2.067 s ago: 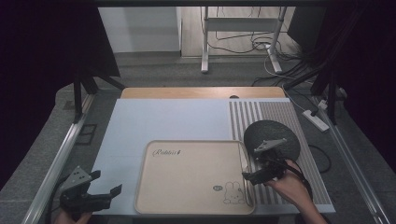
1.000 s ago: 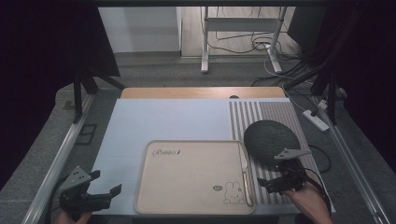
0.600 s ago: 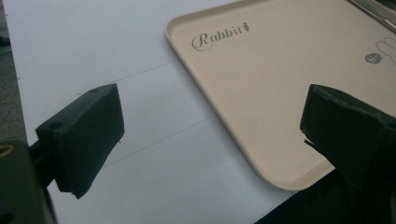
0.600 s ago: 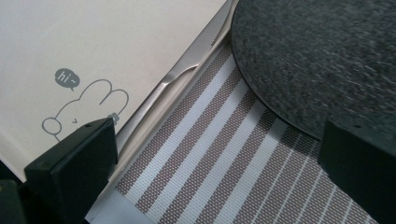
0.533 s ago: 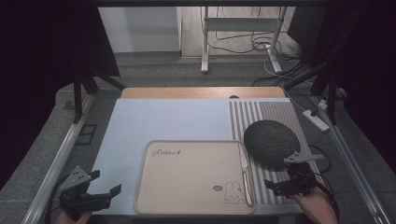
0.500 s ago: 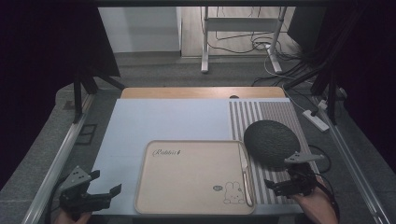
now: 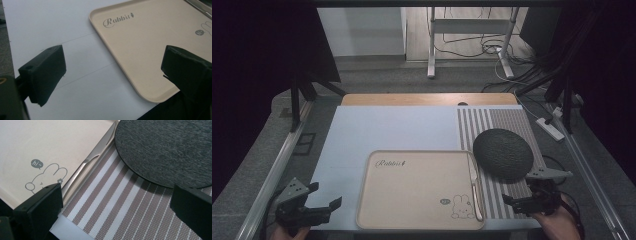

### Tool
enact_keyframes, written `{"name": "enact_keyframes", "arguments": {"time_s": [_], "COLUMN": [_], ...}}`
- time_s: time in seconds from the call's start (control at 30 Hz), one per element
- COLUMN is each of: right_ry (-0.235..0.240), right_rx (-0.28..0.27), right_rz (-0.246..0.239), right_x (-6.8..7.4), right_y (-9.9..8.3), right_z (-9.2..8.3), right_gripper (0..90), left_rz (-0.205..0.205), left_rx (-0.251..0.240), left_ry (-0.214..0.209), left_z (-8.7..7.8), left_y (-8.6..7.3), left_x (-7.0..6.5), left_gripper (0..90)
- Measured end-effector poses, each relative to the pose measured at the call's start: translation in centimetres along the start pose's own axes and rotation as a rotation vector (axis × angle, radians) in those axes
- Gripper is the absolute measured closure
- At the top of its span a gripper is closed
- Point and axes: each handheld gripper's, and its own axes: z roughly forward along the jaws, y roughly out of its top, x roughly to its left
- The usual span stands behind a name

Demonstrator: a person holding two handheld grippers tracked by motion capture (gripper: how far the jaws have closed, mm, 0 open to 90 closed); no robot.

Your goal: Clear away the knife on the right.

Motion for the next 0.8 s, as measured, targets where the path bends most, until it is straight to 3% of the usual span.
{"name": "enact_keyframes", "arguments": {"time_s": [0.8], "right_ry": [-0.044], "right_rx": [0.002], "right_rz": [0.004], "right_x": [0.1], "right_y": [-1.5], "right_z": [-1.9], "right_gripper": [0.0], "left_rz": [-0.014], "left_rx": [-0.005], "left_ry": [-0.003], "left_z": [0.0], "left_y": [0.0], "left_x": [0.1], "left_gripper": [5.9]}}
